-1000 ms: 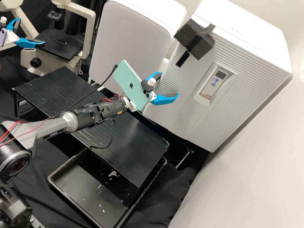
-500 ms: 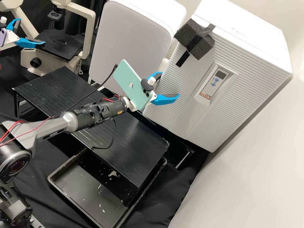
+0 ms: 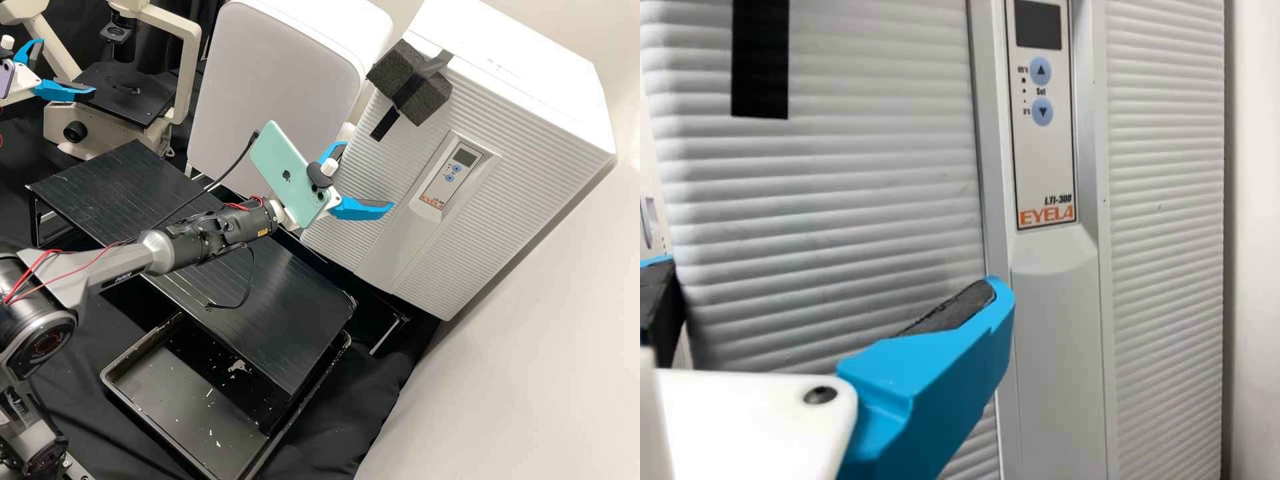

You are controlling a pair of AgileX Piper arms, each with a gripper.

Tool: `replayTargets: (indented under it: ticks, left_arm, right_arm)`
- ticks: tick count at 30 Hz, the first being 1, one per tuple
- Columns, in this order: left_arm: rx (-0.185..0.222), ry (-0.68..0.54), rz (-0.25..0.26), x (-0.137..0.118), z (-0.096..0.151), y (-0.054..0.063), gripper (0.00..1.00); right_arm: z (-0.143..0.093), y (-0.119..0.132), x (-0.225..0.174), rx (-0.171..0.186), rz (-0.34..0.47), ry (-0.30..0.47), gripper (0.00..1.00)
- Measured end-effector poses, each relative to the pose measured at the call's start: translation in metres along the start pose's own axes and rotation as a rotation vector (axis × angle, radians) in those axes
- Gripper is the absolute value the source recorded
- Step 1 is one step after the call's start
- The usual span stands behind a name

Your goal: Open the incubator door

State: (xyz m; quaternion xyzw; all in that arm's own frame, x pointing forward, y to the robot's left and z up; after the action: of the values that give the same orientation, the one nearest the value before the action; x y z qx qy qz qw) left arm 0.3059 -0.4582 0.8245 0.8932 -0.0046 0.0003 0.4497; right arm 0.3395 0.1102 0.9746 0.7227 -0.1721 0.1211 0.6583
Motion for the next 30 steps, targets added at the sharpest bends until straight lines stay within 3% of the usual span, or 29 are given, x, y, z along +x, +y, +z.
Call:
replayTargets:
  ticks: [21, 23, 30]
  left_arm:
    - [0.000, 0.000, 0.000, 0.0000, 0.0000, 0.0000, 1.00]
    - [0.000, 0.000, 0.000, 0.0000, 0.0000, 0.0000, 1.00]
    - [0.000, 0.000, 0.000, 0.0000, 0.0000, 0.0000, 1.00]
  right_arm:
    - [-0.0008, -0.0020, 0.0001, -0.008, -0.033, -0.005, 0.00]
    - [-0.0001, -0.0014, -0.0007, 0.006, -0.039, -0.023, 0.00]
    - [-0.0065, 0.0005, -0.0072, 0.006, -0.057, -0.078, 0.00]
